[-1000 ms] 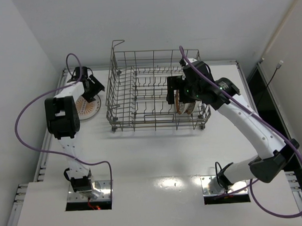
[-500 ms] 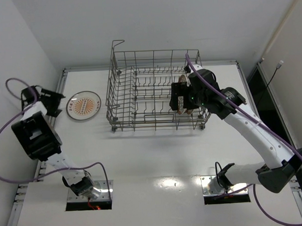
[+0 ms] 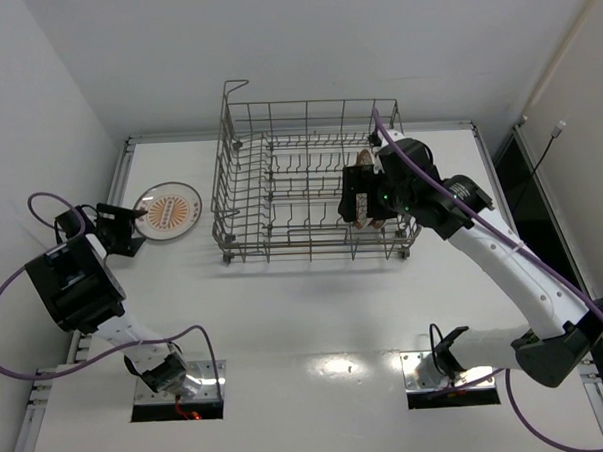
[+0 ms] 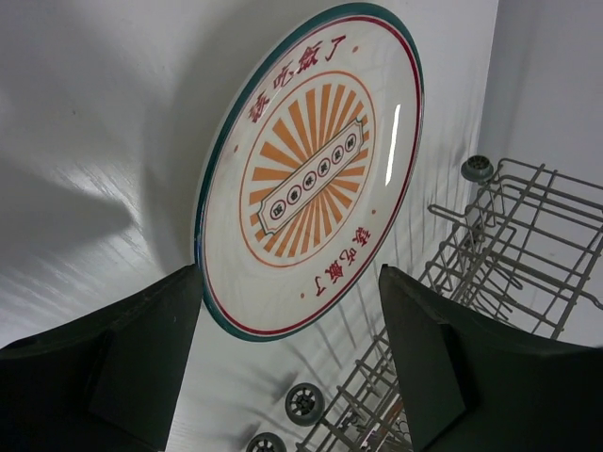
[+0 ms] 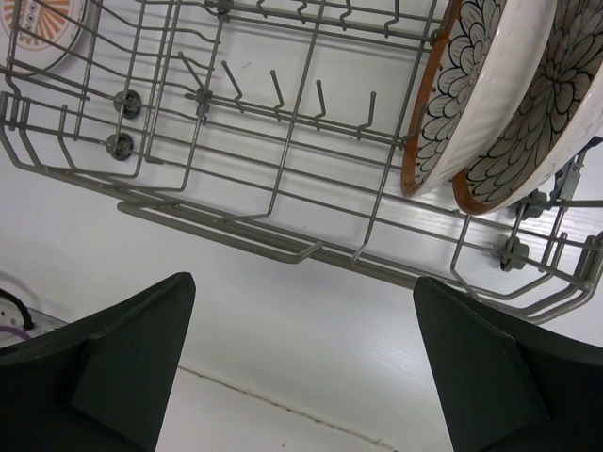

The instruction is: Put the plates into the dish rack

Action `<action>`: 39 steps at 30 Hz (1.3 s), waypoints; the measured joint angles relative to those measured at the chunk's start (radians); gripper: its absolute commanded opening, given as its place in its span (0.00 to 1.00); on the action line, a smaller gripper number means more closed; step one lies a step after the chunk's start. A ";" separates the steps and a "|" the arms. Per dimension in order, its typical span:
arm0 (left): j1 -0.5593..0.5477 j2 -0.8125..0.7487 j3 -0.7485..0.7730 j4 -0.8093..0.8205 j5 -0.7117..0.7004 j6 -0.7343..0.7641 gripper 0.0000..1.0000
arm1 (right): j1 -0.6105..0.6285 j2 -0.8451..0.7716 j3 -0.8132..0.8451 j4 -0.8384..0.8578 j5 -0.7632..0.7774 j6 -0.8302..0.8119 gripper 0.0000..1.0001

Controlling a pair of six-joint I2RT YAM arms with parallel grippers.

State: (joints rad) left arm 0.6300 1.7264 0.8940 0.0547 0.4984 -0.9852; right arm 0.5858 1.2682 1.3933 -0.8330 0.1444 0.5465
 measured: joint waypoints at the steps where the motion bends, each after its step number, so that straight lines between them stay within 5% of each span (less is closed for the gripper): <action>1: 0.000 0.000 0.000 0.005 0.001 0.000 0.73 | 0.000 0.000 0.000 -0.005 0.000 0.000 0.99; 22: -0.038 0.161 0.106 0.014 -0.026 -0.014 0.69 | 0.000 0.006 0.088 -0.106 0.032 0.026 0.99; 31: -0.052 0.265 0.154 0.095 -0.003 -0.043 0.17 | 0.000 0.050 0.126 -0.142 0.034 0.034 0.99; 39: -0.062 0.288 0.154 0.155 0.029 -0.052 0.00 | 0.000 0.073 0.136 -0.149 0.034 0.039 0.99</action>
State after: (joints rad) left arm 0.5682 2.0144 1.0481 0.2100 0.5274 -1.0370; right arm 0.5854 1.3411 1.5295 -0.9821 0.1780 0.5850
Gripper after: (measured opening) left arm 0.071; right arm 0.992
